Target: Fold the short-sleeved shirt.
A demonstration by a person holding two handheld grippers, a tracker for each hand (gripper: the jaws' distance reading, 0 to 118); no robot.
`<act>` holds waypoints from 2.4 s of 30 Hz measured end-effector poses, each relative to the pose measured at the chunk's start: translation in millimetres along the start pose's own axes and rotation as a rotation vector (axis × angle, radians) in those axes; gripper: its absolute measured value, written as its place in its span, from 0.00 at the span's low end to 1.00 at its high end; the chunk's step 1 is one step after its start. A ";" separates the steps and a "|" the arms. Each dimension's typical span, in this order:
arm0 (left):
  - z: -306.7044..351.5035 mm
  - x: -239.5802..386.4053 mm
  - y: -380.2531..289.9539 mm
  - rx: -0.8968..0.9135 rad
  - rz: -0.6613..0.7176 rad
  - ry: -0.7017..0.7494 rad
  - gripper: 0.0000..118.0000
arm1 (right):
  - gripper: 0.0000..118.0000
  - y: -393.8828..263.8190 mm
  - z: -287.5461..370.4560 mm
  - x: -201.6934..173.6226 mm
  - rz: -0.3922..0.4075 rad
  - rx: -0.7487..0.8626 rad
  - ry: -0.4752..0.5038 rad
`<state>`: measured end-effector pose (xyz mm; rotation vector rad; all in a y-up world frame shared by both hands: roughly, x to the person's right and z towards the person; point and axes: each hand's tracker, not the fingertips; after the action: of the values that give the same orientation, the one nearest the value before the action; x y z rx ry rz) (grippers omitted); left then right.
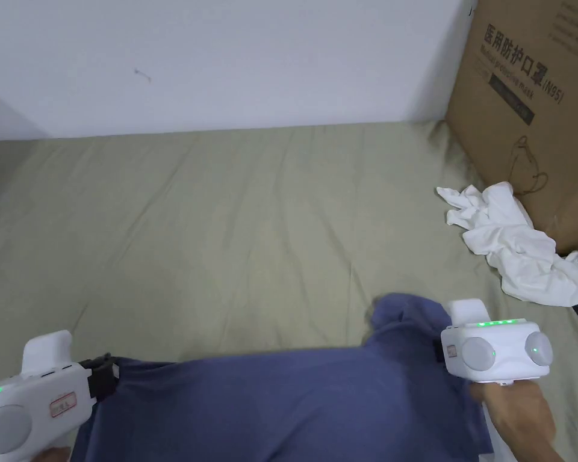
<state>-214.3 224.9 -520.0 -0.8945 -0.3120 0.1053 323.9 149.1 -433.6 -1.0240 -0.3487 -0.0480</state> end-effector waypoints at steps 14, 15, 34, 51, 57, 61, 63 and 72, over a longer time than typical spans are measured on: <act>45.9 -15.4 -25.6 0.034 0.107 -0.004 0.07 | 0.04 -51.0 177.3 34.1 -0.071 0.334 0.196; 55.2 -15.9 -30.1 0.038 0.114 -0.002 0.07 | 0.04 -59.1 190.4 37.1 -0.076 0.346 0.213; 119.9 -52.8 -178.6 -0.049 0.103 0.046 0.07 | 0.04 -256.1 244.9 37.0 -0.247 0.202 0.245; 139.9 -41.6 -185.6 -0.012 0.091 0.042 0.85 | 0.95 -249.6 257.5 36.5 -0.345 0.259 0.172; 189.3 -14.8 -134.3 0.206 0.048 -0.011 1.00 | 0.95 -191.9 326.0 16.3 -0.191 0.525 0.124; 217.6 9.3 -100.0 0.359 0.011 0.010 1.00 | 0.95 -166.4 356.7 -6.9 -0.130 0.681 0.051; 229.9 22.9 -87.3 0.428 -0.010 -0.001 1.00 | 0.95 -156.8 366.2 -20.0 -0.104 0.739 0.003; 246.4 66.5 -77.8 0.687 -0.065 0.073 0.85 | 0.53 -143.2 385.3 -56.3 -0.068 0.856 -0.056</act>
<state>-230.7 375.7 -300.5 -0.2062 -0.2129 0.1100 140.9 392.0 -151.3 -0.1664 -0.4026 0.0670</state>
